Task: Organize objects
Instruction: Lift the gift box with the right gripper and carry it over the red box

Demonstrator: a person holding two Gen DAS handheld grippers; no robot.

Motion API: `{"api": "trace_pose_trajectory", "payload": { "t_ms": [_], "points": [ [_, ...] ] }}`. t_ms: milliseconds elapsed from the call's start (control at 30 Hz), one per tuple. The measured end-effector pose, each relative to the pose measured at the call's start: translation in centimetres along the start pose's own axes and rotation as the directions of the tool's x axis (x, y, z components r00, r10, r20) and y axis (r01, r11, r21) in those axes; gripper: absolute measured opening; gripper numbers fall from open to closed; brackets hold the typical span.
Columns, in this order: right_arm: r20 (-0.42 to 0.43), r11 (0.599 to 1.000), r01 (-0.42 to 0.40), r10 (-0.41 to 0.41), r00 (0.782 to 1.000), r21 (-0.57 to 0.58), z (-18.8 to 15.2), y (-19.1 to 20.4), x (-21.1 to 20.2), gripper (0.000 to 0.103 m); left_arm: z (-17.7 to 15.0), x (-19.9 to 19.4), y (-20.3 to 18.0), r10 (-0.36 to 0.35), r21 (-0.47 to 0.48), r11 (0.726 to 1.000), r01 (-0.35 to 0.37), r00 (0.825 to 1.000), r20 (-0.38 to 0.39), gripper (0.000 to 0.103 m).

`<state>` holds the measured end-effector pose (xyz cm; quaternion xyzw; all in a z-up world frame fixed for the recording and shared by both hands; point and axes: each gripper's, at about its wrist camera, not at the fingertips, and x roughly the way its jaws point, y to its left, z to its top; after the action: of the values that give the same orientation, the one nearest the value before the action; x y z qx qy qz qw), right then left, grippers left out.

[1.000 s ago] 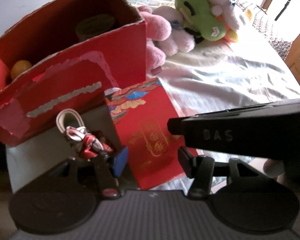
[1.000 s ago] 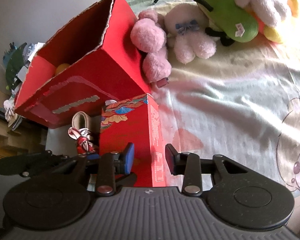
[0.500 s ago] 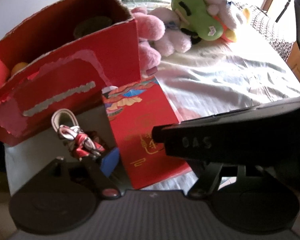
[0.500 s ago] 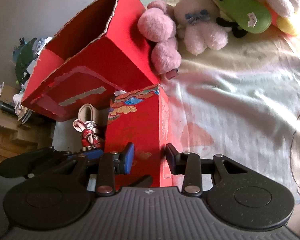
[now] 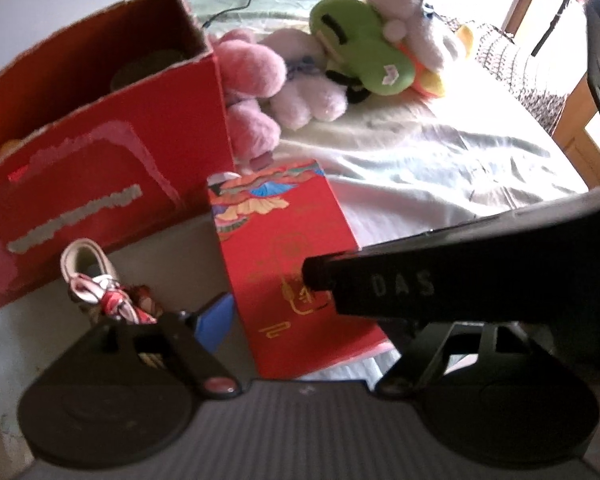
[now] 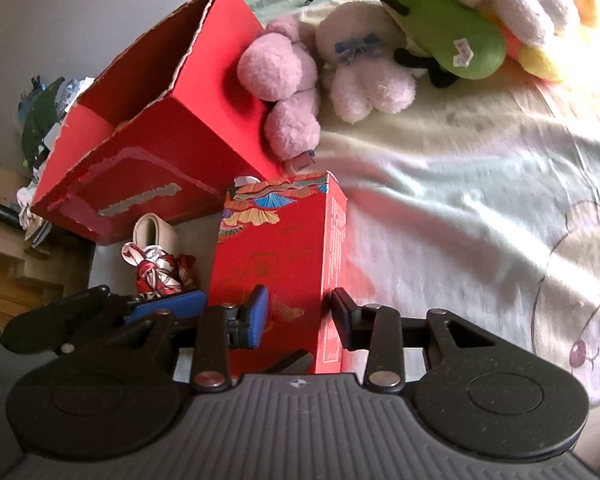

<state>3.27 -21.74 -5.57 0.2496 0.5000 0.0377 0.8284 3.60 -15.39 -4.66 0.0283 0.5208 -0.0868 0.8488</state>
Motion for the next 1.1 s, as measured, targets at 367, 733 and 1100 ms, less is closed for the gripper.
{"api": "trace_pose_trajectory", "payload": {
  "t_ms": [367, 733, 1100],
  "points": [
    [0.036, 1.0, -0.014, 0.014, 0.999, 0.009, -0.5, -1.0, -1.8, 0.043, 0.3, -0.1, -1.2, -0.045, -0.034, 0.998, 0.046, 0.999, 0.028, 0.08],
    [0.295, 0.997, 0.03, -0.007, 0.955, -0.076, 0.5, 0.1, -13.2, 0.042, 4.2, -8.6, -5.7, -0.043, 0.043, 0.999, 0.032, 0.962, 0.268, 0.08],
    [0.384, 0.964, -0.029, 0.132, 0.914, -0.263, 7.3, 7.7, -13.1, 0.042, 8.0, -14.7, 0.1, 0.087, -0.045, 0.996, -0.075, 0.896, 0.436, 0.08]
  ]
}}
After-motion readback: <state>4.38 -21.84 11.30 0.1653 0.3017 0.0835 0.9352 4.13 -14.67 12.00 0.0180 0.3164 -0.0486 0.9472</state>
